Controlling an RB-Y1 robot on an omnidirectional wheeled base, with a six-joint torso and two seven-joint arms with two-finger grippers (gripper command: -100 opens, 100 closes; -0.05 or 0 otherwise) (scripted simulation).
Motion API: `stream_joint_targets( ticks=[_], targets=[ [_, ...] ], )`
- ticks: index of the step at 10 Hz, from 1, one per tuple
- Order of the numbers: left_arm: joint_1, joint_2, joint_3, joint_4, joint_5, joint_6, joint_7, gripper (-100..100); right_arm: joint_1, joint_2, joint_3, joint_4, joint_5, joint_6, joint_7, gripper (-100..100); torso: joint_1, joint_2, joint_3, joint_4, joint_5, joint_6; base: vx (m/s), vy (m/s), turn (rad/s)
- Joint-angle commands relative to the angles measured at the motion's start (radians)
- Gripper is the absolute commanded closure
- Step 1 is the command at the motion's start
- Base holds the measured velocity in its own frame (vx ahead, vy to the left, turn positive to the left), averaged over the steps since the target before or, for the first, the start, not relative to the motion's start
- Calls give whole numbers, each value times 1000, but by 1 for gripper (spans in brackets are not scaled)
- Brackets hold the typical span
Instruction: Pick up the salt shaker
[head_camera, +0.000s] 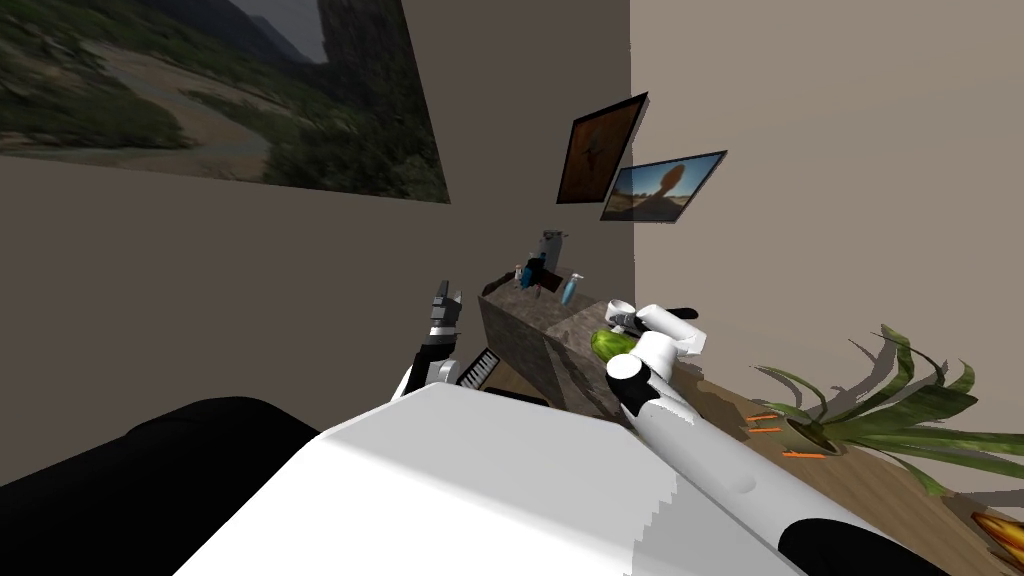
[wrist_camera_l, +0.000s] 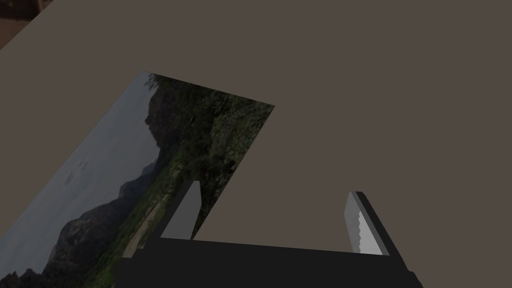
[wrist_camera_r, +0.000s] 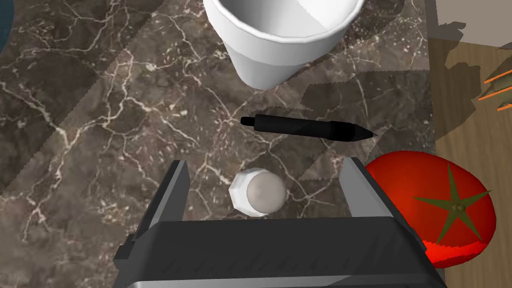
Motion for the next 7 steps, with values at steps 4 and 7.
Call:
stream_joint_targets(
  ticks=[4,7],
  targets=[
    [0,0,0,0,0,0,0,0,-21,0,-56,61,0,62,-32,-100,-1,1,1,0,0,0,20,-39,-22],
    [0,0,0,0,0,0,0,0,-20,-19,-76,94,44,31,-98,-100,0,5,3,1,0,-1,-55,-45,254]
  ],
)
